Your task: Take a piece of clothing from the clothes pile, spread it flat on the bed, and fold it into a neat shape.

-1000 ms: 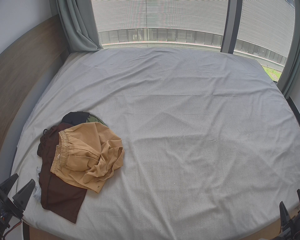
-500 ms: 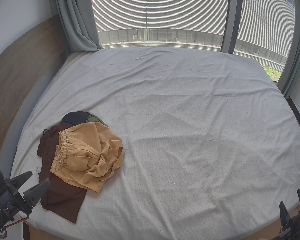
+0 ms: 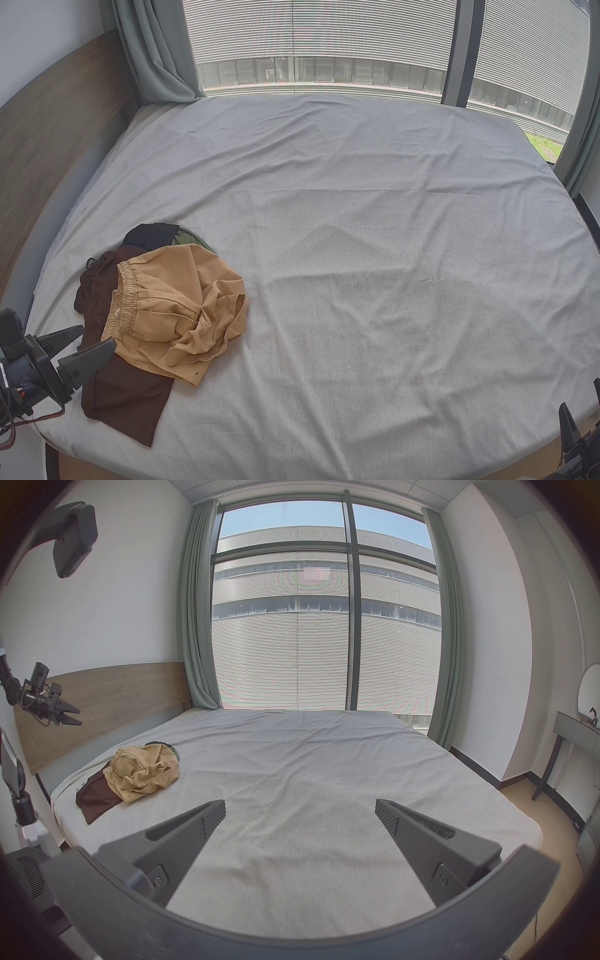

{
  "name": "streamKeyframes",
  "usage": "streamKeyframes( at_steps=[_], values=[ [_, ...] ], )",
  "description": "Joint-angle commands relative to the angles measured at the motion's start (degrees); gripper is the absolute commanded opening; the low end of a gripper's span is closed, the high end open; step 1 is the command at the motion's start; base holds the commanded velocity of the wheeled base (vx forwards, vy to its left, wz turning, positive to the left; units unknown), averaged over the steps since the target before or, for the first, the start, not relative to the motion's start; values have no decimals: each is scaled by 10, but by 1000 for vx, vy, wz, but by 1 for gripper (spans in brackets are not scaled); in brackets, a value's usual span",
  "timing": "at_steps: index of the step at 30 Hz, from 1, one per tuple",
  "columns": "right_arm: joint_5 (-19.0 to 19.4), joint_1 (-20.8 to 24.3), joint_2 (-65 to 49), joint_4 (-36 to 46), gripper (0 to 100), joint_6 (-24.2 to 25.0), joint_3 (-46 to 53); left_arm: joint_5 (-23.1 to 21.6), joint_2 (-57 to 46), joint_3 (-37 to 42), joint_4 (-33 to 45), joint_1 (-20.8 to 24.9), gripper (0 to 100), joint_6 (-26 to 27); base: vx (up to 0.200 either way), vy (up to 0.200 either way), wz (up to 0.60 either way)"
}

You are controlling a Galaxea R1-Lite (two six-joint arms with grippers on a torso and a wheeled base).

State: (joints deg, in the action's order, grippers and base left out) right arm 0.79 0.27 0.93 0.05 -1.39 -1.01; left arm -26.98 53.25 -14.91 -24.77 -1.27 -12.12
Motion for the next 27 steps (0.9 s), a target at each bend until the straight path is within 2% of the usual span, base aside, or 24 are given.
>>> streamKeyframes(
  at_steps=[1, 9, 14, 27],
  values=[
    [0, 0, -7, 0, 100, 0, 9, -51, 77, 1, -28, -57, 100, 12, 0, 0, 0],
    [0, 0, -7, 0, 100, 0, 9, -115, 136, 0, -73, -98, 100, 12, 0, 0, 0],
    [0, 1, -7, 0, 100, 0, 9, -169, 181, 0, -114, -139, 100, 13, 0, 0, 0],
    [1, 1, -7, 0, 100, -1, 9, -202, 250, -13, -147, -174, 100, 14, 0, 0, 0]
  ],
)
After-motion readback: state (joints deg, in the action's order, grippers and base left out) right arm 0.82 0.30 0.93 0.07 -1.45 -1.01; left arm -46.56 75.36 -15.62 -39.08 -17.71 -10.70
